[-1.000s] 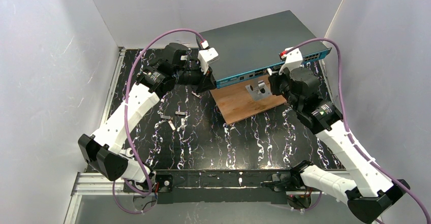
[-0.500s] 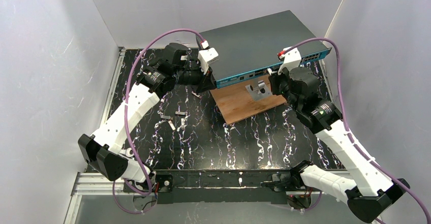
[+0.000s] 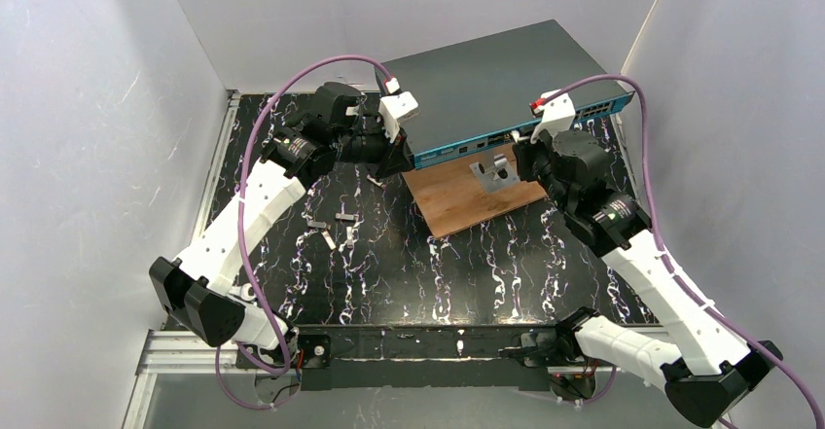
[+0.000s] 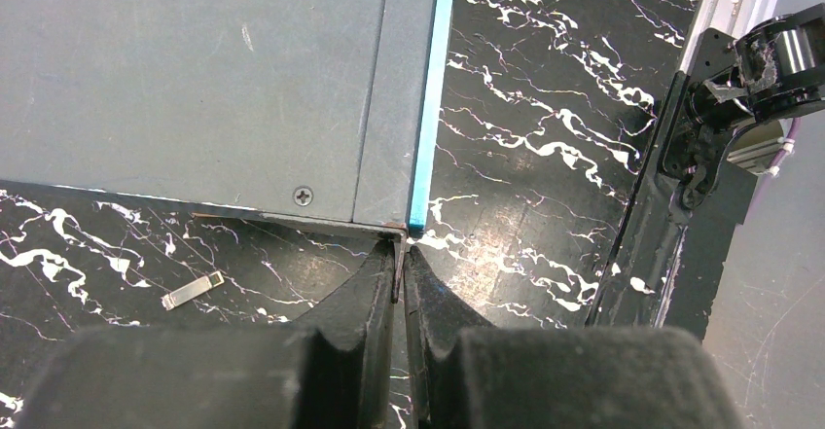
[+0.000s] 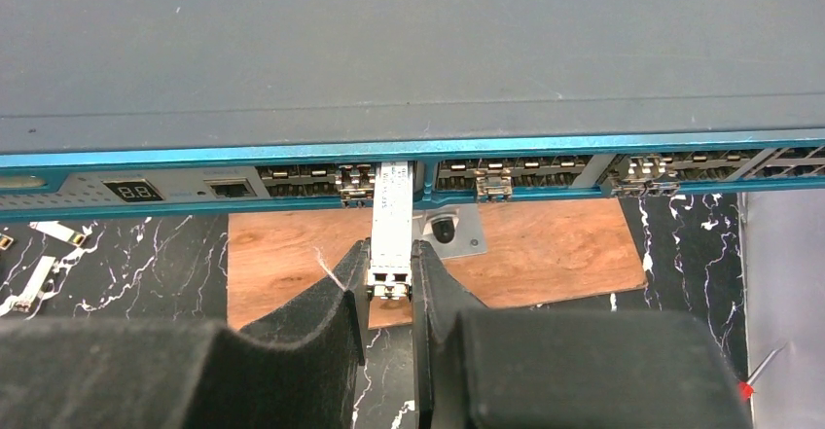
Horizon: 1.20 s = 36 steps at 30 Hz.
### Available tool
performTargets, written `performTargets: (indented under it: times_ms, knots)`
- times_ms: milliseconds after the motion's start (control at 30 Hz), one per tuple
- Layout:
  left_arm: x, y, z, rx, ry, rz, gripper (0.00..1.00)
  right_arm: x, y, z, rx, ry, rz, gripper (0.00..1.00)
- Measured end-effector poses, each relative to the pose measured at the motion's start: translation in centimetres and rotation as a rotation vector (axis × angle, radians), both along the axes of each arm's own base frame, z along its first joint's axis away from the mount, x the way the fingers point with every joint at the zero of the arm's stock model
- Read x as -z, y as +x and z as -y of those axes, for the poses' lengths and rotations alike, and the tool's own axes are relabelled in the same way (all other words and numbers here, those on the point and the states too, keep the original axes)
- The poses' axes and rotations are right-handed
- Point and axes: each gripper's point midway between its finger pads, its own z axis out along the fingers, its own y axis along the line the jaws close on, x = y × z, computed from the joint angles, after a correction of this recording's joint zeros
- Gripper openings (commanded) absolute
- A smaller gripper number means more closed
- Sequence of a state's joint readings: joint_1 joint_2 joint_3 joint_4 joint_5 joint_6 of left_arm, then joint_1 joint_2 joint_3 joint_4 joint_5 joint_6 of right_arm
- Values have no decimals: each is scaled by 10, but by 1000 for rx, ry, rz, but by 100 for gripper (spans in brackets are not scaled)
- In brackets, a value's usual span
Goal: Insert the plug into the switch port
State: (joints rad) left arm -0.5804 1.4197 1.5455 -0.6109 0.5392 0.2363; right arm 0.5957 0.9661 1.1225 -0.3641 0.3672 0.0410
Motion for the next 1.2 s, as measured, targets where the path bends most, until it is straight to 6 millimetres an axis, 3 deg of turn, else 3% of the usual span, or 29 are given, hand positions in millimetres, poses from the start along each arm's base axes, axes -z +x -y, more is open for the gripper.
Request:
performTargets:
  times_ms: [1200]
  knots:
    - [0,0,0,7,3,10,0,2,9,-2,-15,-12,-5,1]
